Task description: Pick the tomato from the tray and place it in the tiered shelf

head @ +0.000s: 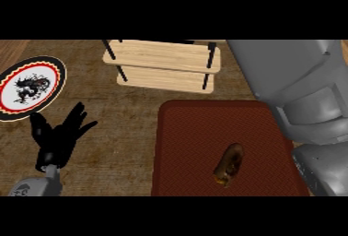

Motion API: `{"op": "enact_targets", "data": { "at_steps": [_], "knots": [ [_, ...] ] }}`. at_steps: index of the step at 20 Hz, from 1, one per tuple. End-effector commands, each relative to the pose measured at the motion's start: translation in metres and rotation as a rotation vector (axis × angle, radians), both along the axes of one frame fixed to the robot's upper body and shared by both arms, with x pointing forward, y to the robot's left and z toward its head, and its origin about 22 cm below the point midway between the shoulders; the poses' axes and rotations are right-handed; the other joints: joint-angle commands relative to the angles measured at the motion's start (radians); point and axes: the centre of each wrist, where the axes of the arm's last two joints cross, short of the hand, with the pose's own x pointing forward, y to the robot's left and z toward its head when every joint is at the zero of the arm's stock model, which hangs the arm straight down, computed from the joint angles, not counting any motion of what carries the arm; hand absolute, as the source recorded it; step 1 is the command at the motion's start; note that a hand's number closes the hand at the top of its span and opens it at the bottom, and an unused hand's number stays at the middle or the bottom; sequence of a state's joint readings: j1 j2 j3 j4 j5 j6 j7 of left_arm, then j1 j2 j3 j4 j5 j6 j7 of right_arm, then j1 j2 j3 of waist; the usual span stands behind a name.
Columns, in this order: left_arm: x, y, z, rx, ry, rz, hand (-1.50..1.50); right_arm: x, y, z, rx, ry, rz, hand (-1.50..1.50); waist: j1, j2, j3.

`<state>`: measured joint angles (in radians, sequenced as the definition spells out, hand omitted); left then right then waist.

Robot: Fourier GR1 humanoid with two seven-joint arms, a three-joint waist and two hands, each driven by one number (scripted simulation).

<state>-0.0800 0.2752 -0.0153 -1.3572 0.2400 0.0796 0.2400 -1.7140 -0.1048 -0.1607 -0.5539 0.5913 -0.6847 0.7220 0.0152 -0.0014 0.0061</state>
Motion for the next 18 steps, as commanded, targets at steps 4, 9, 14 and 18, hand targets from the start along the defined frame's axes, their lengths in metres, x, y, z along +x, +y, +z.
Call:
{"op": "enact_targets", "data": {
  "at_steps": [4,9,14,18],
  "knots": [
    [-0.026,0.004,-0.021,0.001,0.079,0.002,0.0,0.005,-0.043,0.025,0.089,-0.072,-0.236,-1.5,-0.013,-0.005,-0.007],
    [-0.023,0.015,-0.018,0.003,0.099,0.049,0.0,0.001,-0.098,0.033,0.187,-0.094,-0.289,-1.5,-0.049,-0.014,-0.006],
    [-0.028,0.002,-0.025,-0.005,0.105,0.045,0.0,-0.016,-0.137,0.026,0.206,-0.053,-0.228,-1.5,-0.058,-0.016,-0.005],
    [-0.018,0.021,-0.014,-0.004,0.096,0.053,0.0,-0.041,-0.166,0.017,0.2,-0.069,-0.196,-1.5,-0.061,-0.014,-0.005]
  ]
}}
